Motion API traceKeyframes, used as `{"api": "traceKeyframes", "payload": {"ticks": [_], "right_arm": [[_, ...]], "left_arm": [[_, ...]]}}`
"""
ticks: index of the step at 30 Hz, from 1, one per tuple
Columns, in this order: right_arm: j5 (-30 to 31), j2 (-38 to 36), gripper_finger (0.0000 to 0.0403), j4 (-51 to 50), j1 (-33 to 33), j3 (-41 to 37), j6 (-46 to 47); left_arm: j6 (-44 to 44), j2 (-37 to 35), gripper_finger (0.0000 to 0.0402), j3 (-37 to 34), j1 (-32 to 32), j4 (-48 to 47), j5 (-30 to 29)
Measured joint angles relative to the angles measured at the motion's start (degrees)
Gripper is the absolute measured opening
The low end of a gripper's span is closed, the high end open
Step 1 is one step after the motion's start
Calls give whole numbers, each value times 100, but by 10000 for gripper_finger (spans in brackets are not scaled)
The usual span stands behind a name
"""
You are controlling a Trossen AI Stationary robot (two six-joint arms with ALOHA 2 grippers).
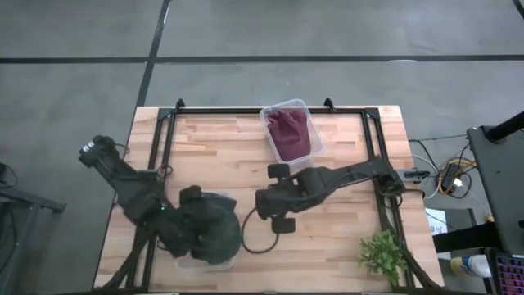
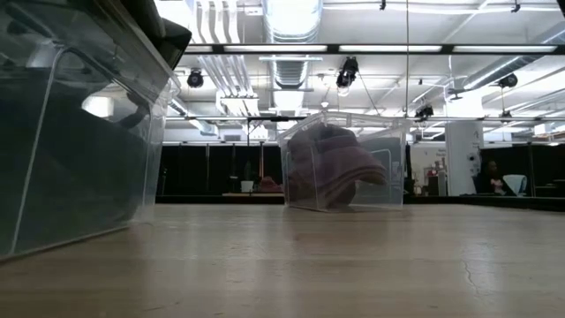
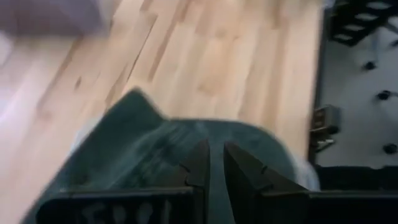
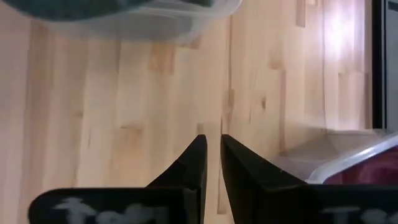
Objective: Pick & Place hat
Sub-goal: Put the green cap into the bottom transparent bin, then return to Home Position
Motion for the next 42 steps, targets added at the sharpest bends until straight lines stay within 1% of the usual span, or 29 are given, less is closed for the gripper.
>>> {"api": "traceKeyframes", "payload": {"ticks": [2, 4, 7, 9, 12, 14, 16, 18, 23, 26, 29, 30, 32, 33, 35, 38, 42], "right_arm": [[113, -22, 43, -83, 93, 0, 119], [233, -24, 43, -86, 186, 0, 195], [416, -41, 43, -88, 278, 0, 338], [439, -46, 43, -88, 324, 0, 461], [444, -46, 43, -90, 382, 0, 615], [448, -46, 43, -88, 417, 0, 654], [484, -46, 43, -88, 449, 0, 670], [566, -44, 43, -87, 477, 0, 660], [693, -44, 43, -84, 486, 0, 634], [704, -44, 43, -79, 486, 0, 624], [704, -44, 43, -75, 486, 0, 602], [705, -43, 43, -73, 486, 0, 602], [706, -40, 43, -69, 486, 0, 602], [707, -40, 43, -70, 486, 0, 602], [726, -40, 43, -51, 486, 0, 600], [825, -40, 43, -48, 484, 0, 577], [851, -40, 43, -44, 482, 0, 560]], "left_arm": [[-175, -4, 39, -333, 83, 206, 100], [-49, -4, 39, -642, 180, 794, 412], [104, -11, 39, -1151, 379, 1706, 1424], [45, -11, 39, -1518, 511, 2101, 2008], [-504, -24, 39, -1957, 651, 2147, 2502], [-890, -50, 39, -2166, 686, 2022, 2988], [-1192, -50, 39, -2292, 683, 1777, 3558], [-1341, -70, 39, -2315, 668, 1589, 3885], [-1575, -151, 39, -2314, 687, 1379, 4012], [-1591, -120, 39, -2458, 711, 1268, 4066], [-1651, -58, 39, -2845, 755, 996, 4246], [-1698, -41, 39, -2986, 771, 1133, 4402], [-1686, 23, 39, -3303, 801, 1438, 4439], [-1721, 0, 39, -3424, 811, 1433, 4574], [-1728, -9, 39, -3609, 792, 1526, 4634], [-1716, -72, 39, -3512, 805, 1701, 4703], [-1637, -259, 39, -3147, 807, 1590, 4250]]}}
